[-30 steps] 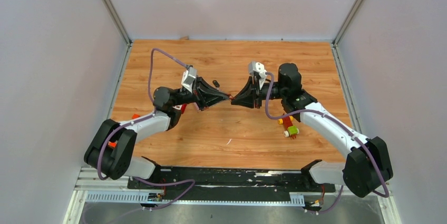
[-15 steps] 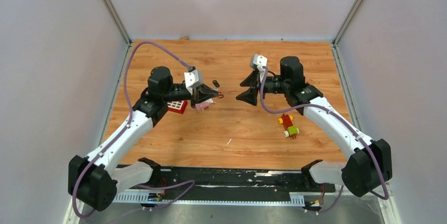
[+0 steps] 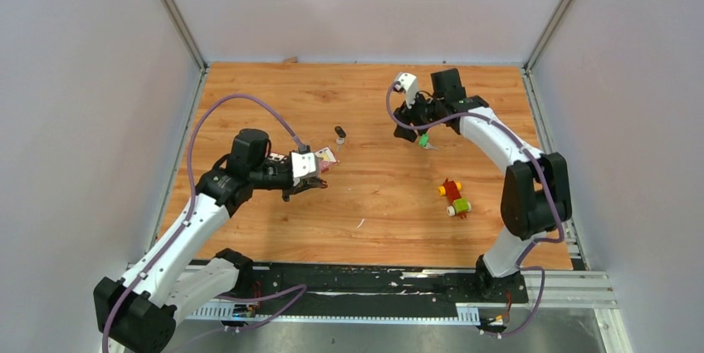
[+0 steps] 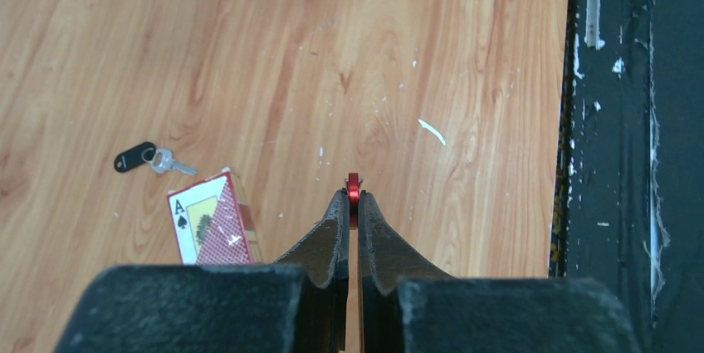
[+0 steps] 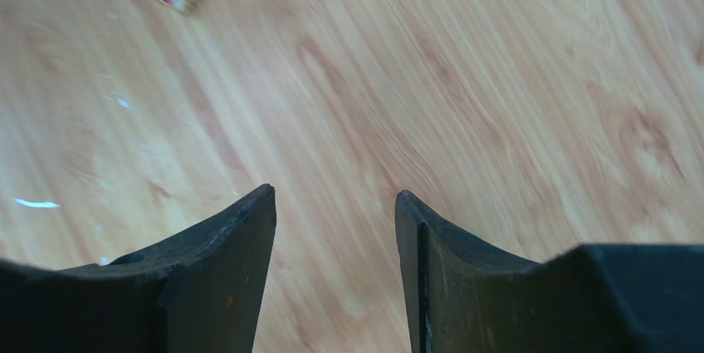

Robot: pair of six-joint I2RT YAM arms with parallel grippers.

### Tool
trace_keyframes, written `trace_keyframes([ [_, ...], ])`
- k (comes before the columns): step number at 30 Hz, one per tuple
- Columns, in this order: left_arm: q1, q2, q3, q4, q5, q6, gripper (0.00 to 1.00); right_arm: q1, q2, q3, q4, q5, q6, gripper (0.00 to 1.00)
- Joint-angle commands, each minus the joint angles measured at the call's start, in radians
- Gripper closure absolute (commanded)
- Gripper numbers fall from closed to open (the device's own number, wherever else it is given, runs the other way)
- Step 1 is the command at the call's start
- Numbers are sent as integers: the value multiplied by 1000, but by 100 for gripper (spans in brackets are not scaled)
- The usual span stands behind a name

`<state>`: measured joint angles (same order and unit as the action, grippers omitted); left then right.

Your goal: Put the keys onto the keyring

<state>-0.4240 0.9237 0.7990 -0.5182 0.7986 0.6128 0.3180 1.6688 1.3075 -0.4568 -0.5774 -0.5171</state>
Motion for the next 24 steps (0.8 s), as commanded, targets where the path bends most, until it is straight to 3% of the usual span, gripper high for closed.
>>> trace_keyframes([
  [1,1,-14,-26,-14,45,61,100,-56,106,115,-173,82,-163,47],
  [11,-2,-11,-67,64,100,34,100,-112,266,206,-299,162,-303,51],
  [24,-20,13,-93,131,121,-4,100,-125,325,202,-313,224,-405,62],
])
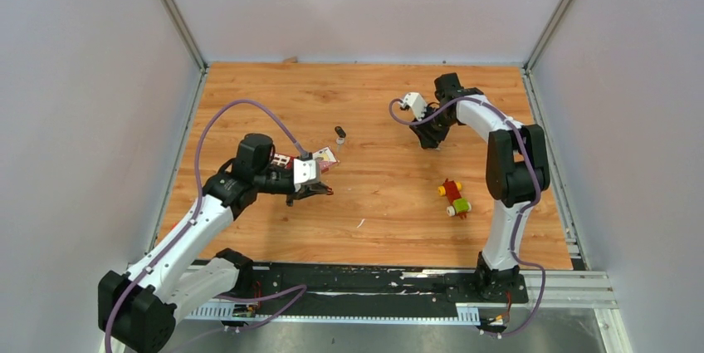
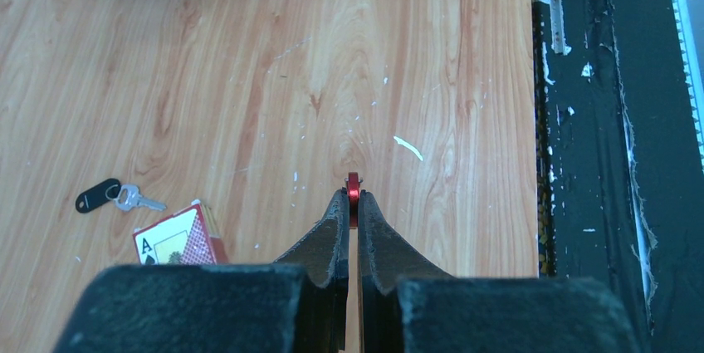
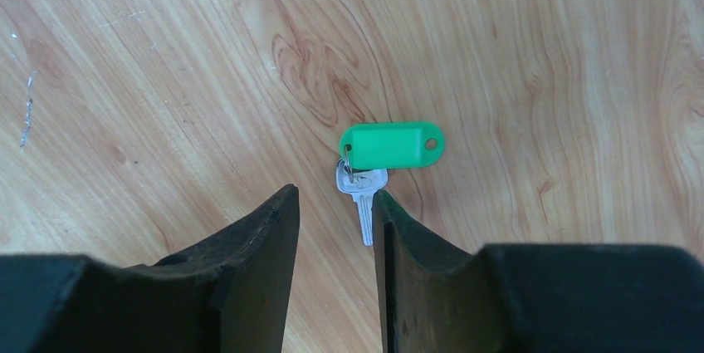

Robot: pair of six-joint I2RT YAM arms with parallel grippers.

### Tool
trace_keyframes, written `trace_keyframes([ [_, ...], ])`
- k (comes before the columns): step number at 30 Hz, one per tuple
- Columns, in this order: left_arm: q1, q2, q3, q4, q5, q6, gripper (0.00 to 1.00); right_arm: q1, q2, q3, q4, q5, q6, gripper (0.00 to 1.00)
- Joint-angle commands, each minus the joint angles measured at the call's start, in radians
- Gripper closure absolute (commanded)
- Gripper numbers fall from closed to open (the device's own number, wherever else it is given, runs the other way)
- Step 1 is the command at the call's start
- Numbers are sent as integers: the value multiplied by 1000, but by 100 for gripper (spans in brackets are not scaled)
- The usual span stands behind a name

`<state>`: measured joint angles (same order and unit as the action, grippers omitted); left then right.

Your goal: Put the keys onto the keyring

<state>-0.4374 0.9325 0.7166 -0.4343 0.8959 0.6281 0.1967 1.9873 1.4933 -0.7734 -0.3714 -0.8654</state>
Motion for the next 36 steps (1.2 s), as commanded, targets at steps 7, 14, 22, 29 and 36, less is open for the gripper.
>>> trace_keyframes([
  [7,-14,9,-10,57,20,-25,100,-3,23,30,7,-7,-79,68],
  [14,-18,14,-11,61,17,-28,100,-3,44,52,-21,-29,-105,68],
  [22,-21,13,-5,61,12,-36,100,-4,61,70,-18,-35,-109,70],
  [29,-23,15,-4,61,11,-36,100,-3,79,88,-30,-40,-115,74],
  [36,-23,17,-4,62,10,-33,100,-3,88,93,-36,-44,-124,78],
])
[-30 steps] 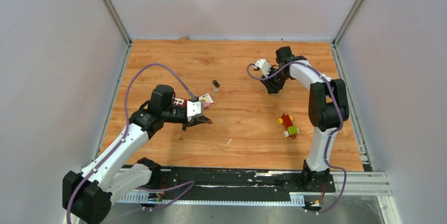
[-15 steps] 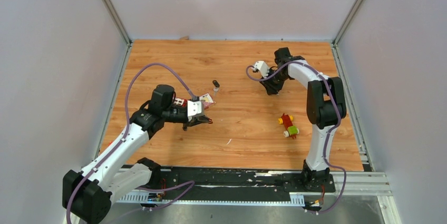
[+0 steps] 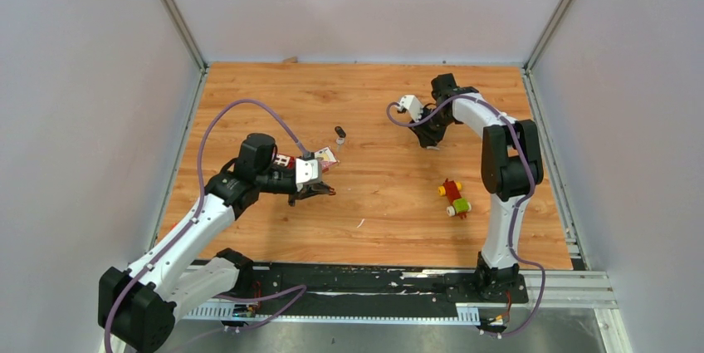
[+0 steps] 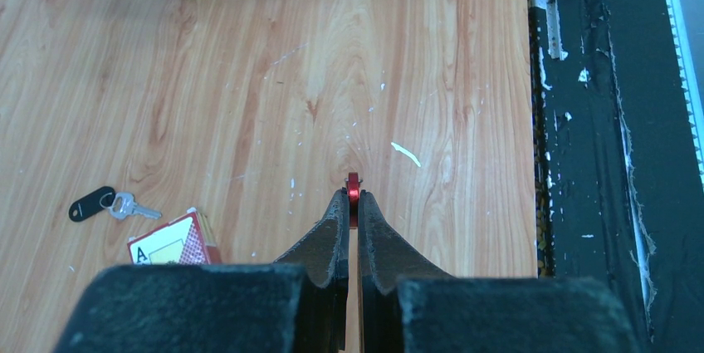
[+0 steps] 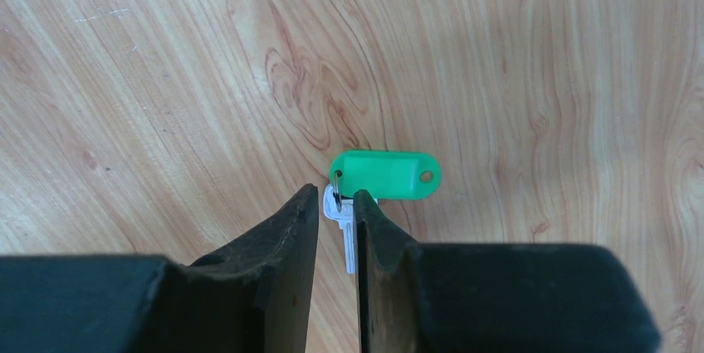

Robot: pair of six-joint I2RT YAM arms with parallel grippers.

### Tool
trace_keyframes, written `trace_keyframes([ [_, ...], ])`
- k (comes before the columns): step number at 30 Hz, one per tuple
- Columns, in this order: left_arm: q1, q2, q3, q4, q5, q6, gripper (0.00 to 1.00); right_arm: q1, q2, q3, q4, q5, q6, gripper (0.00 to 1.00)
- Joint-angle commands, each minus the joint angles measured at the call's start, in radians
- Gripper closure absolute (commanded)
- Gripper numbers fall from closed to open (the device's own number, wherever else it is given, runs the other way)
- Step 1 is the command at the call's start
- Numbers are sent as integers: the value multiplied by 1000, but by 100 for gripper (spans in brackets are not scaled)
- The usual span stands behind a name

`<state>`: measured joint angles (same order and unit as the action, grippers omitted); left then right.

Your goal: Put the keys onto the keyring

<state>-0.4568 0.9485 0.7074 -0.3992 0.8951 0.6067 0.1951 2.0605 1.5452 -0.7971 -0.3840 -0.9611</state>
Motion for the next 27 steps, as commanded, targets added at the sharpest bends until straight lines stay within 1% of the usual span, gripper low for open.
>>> trace_keyframes([
  [1,-3,0,4,26,11,-12,100,-3,17,43,-14,-32,-29,78],
  [20,-6,5,4,27,10,-10,100,-2,21,38,-27,-39,-56,90],
  [27,-8,9,5,26,9,-7,100,-2,-26,12,5,-49,-52,100],
])
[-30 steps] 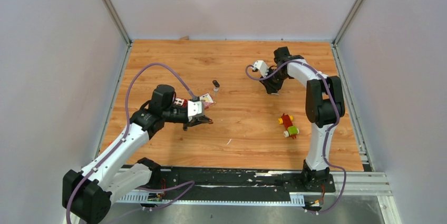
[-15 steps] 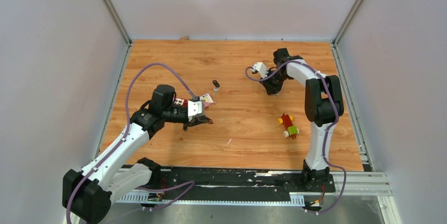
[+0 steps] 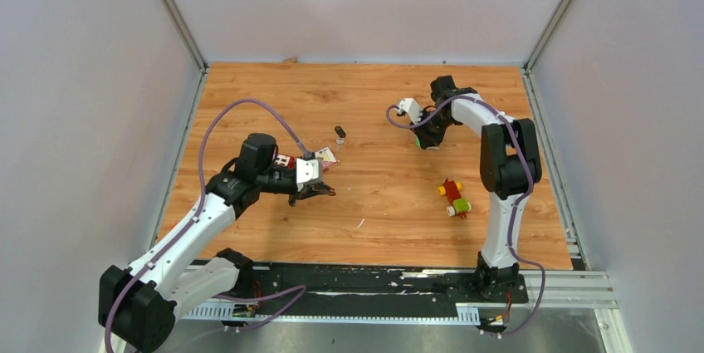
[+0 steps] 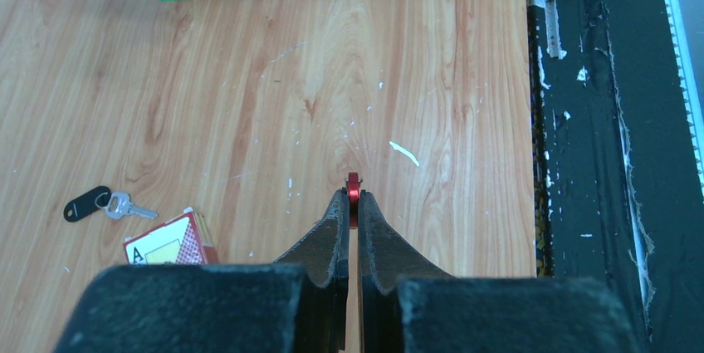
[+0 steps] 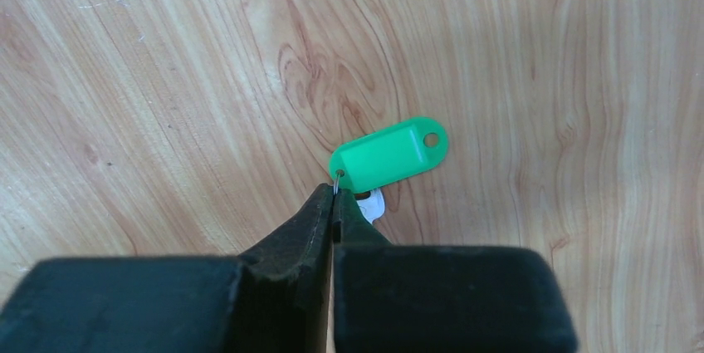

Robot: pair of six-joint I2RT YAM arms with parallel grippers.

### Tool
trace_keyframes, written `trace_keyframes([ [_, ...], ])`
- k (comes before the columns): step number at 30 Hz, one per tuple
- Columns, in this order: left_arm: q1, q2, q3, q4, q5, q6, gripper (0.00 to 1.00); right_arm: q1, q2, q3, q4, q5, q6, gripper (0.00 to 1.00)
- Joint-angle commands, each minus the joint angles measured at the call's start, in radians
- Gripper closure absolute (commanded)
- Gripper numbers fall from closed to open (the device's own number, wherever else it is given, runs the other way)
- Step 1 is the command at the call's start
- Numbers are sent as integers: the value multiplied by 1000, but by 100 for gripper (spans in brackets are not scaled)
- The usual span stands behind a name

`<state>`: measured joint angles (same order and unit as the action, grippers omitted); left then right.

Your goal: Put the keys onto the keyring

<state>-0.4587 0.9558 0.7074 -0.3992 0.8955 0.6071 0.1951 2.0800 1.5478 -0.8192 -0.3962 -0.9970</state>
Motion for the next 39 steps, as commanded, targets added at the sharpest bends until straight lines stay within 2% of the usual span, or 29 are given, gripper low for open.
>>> trace_keyframes([
  [1,-6,2,4,26,9,-6,100,-2,-58,3,31,-42,-16,100],
  [9,-6,25,26,20,-6,2,100,-1,-194,-85,36,-166,-20,100],
  [14,-6,94,89,52,3,-89,100,17,-319,-139,-25,-326,8,100],
  [21,-6,191,138,147,59,-285,100,201,-606,-336,61,-252,80,100],
  [29,-6,192,142,154,104,-344,100,325,-868,-417,183,-307,159,100],
  [34,-9,203,246,128,153,-390,100,457,-951,-428,207,-268,136,100],
  [39,-57,244,297,154,169,-511,100,513,-995,-468,269,-248,128,100],
])
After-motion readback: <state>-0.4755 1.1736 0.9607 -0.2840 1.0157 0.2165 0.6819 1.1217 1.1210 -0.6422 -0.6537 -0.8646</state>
